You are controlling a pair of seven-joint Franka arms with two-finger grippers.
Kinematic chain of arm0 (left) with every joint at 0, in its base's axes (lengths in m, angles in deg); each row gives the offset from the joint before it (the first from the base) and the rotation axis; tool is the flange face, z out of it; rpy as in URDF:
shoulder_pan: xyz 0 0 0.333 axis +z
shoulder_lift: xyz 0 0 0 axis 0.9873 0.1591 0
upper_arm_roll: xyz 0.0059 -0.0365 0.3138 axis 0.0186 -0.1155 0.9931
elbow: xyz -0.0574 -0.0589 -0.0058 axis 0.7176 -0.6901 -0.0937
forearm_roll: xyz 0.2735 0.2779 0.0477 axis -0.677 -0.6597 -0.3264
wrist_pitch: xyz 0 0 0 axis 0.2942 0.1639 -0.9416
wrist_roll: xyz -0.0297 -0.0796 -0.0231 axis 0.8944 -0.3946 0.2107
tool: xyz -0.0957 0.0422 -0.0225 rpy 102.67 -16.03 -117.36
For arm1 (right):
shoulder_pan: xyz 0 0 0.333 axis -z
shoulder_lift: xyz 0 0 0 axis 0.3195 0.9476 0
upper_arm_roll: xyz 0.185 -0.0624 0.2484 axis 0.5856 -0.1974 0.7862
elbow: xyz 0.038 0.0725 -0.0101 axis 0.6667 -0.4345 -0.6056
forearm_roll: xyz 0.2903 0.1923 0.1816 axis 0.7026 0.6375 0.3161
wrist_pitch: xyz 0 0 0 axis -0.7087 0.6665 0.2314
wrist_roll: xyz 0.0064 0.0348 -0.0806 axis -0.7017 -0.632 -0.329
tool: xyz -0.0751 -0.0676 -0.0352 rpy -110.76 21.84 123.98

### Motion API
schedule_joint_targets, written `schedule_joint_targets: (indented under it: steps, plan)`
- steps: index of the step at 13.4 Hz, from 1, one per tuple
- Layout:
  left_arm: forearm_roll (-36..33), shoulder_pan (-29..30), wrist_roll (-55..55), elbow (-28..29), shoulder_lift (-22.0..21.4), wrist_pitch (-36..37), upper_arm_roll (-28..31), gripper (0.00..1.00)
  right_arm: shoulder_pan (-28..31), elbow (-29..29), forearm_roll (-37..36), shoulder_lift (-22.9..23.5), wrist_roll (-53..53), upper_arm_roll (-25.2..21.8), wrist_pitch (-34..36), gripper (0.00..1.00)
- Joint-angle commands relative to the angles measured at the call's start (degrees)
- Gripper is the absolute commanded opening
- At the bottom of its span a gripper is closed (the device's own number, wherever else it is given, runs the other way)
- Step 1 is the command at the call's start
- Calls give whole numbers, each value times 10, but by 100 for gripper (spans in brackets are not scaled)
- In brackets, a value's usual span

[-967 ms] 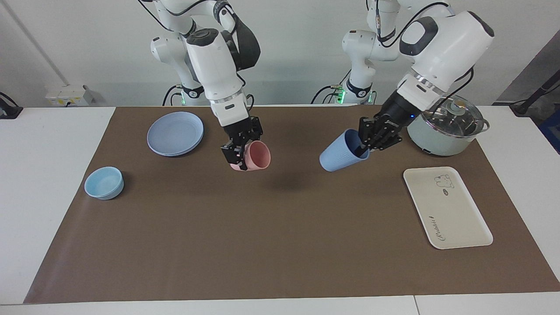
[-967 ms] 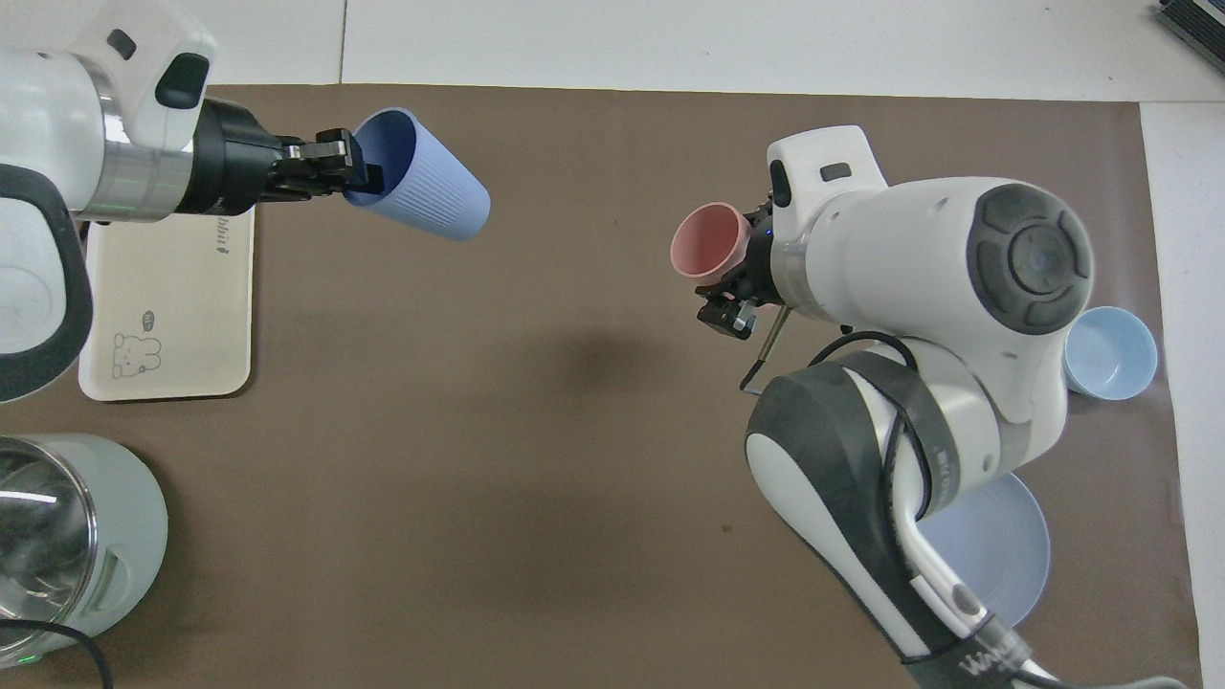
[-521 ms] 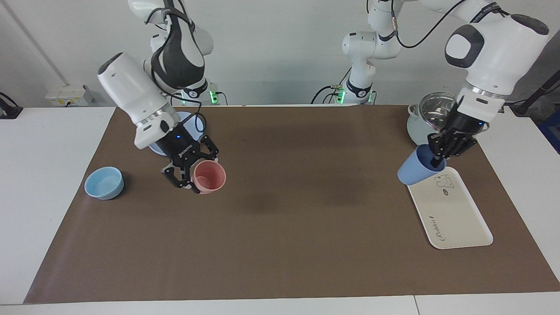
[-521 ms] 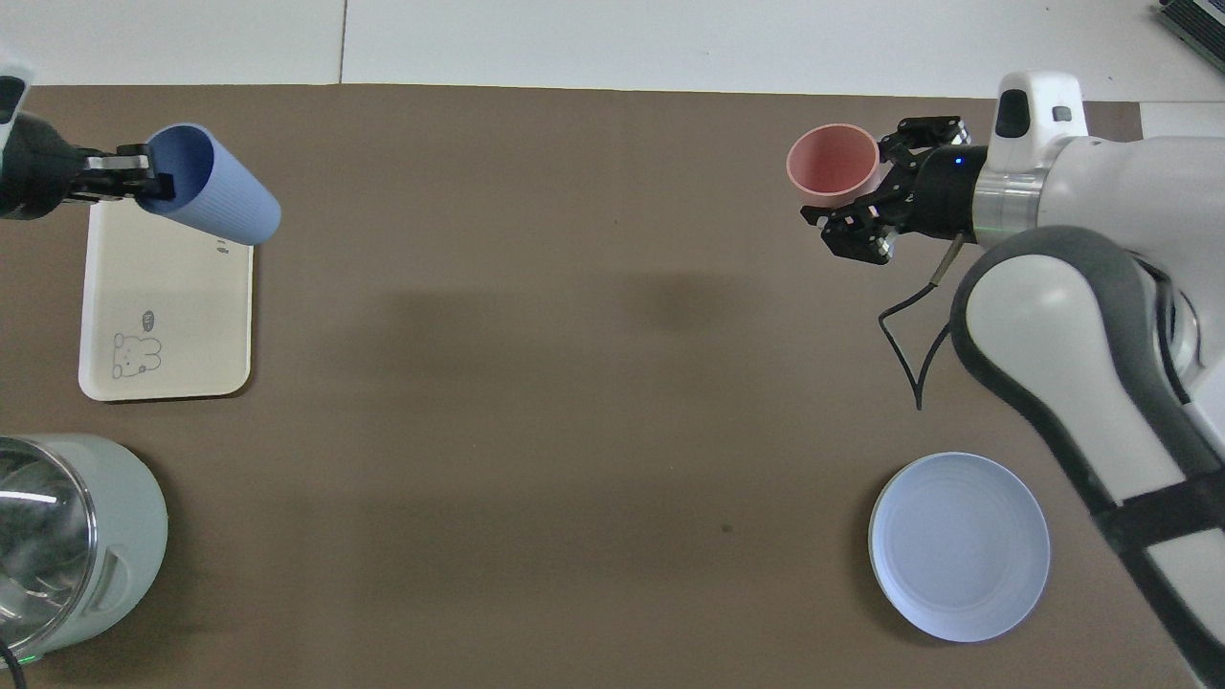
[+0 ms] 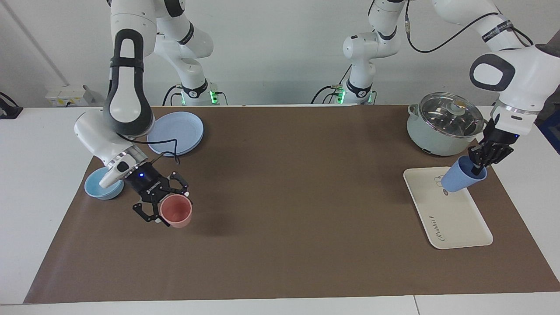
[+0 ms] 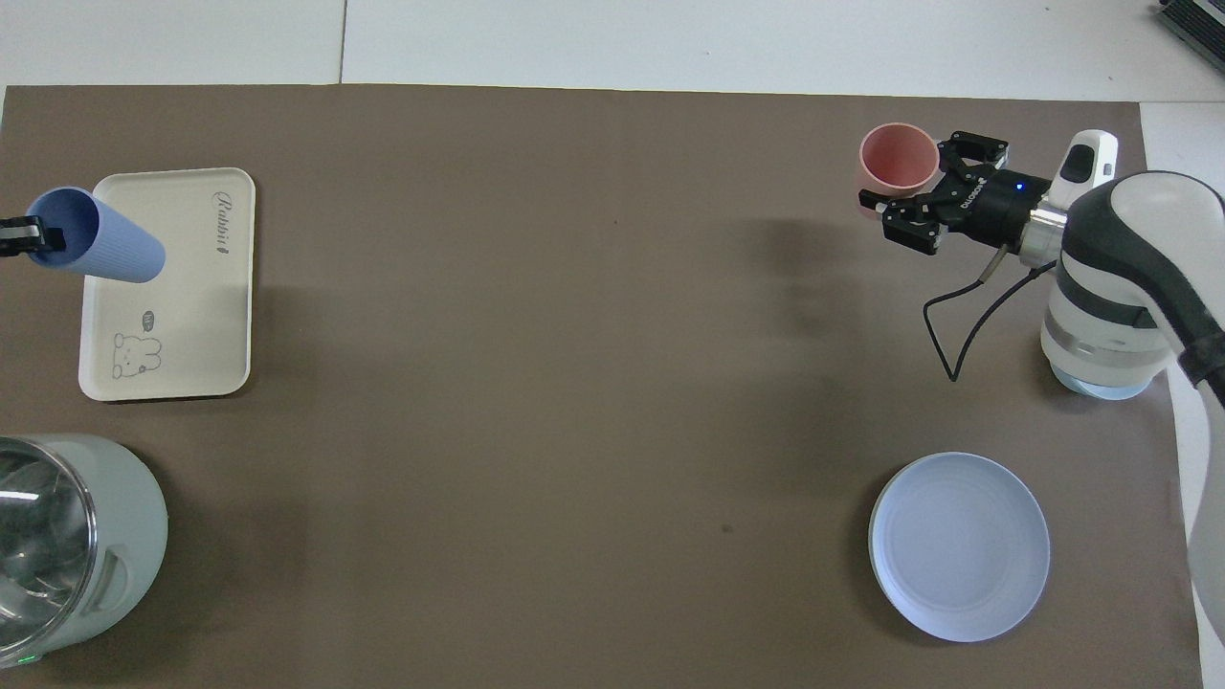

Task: Place cup on tray
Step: 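Lower the blue cup onto the tray while the right gripper sets down the pink cup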

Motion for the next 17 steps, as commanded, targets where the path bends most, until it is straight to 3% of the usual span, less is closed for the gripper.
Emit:
schedule_joint_targets:
  steps: [1,5,8,12,14,16,17]
  plan:
    - [-15,15,-5,21,24,-62,-7,0,61,4,74,43,-139,7,68,0]
    - [-15,36,-7,19,72,-115,-8,0,99,-21,101,54,-211,8,106,0]
    - [-15,41,-7,19,91,-134,-7,0,106,-51,198,63,-265,8,133,0]
    - [-15,46,-6,13,100,-148,-8,0,111,-66,202,60,-271,7,131,0]
    - [-15,45,-6,5,105,-147,-8,31,111,-75,202,58,-277,7,126,0]
    - [-15,44,-6,-5,107,-145,-7,84,113,-80,202,55,-284,7,126,0]
    - [-15,44,-5,-15,108,-139,-7,100,113,-81,202,55,-293,6,125,37]
